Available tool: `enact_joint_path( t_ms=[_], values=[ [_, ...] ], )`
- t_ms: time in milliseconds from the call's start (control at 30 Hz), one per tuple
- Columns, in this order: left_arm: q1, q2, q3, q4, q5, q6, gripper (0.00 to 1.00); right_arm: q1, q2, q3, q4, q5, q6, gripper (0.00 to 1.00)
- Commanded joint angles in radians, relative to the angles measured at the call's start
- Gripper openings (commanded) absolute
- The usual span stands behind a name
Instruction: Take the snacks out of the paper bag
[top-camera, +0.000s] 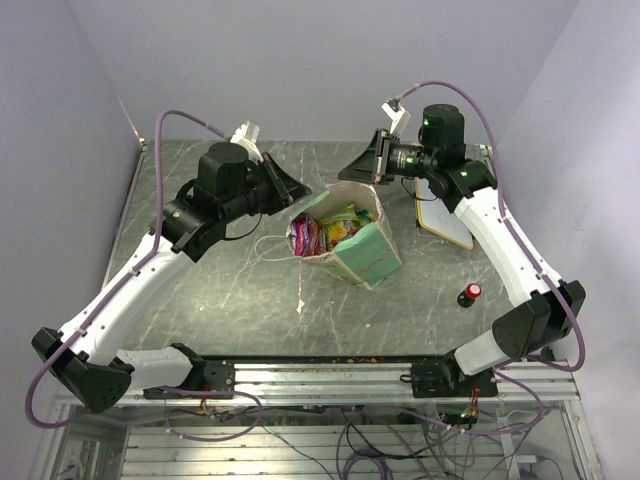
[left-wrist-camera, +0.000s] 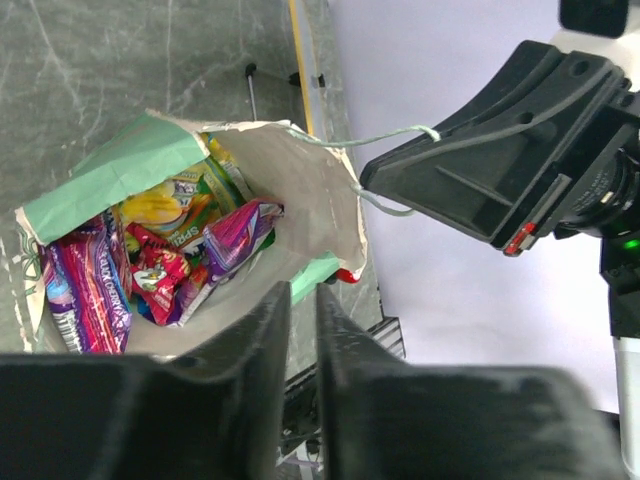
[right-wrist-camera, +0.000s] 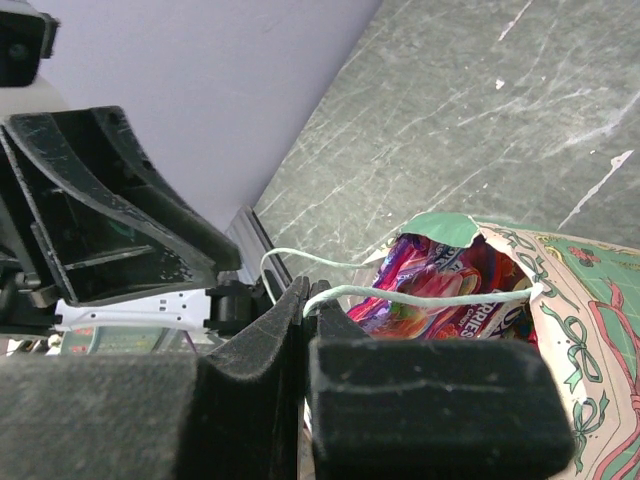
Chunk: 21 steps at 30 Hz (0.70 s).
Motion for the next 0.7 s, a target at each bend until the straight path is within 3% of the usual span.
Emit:
enact_joint_path(
  t_ms=[0, 267, 333, 567, 667],
  values=[
    [0.003, 0.042, 0.026, -0.099, 0.007, 0.04, 0.39, 0.001, -0.033, 0.009, -0.001, 0.003, -0.017, 0.0],
    [-0.139, 0.17, 0.104, -0.28, -0.224, 0.076, 0.52, 0.001, -0.024, 0.009, 0.007, 0.0, -0.012, 0.0],
    [-0.186, 0.209, 0.142, -0.349, -0.341, 0.078, 0.49, 0.002, -0.025, 0.007, 0.007, -0.001, -0.012, 0.0],
    [-0.253, 0.261, 0.175, -0.437, -0.479, 0.061, 0.57, 0.002, -0.02, 0.015, -0.006, 0.003, -0.02, 0.0],
    [-0.263, 0.242, 0.146, -0.45, -0.509, 0.015, 0.65, 0.002, -0.016, 0.012, 0.005, -0.002, -0.013, 0.0]
  ],
)
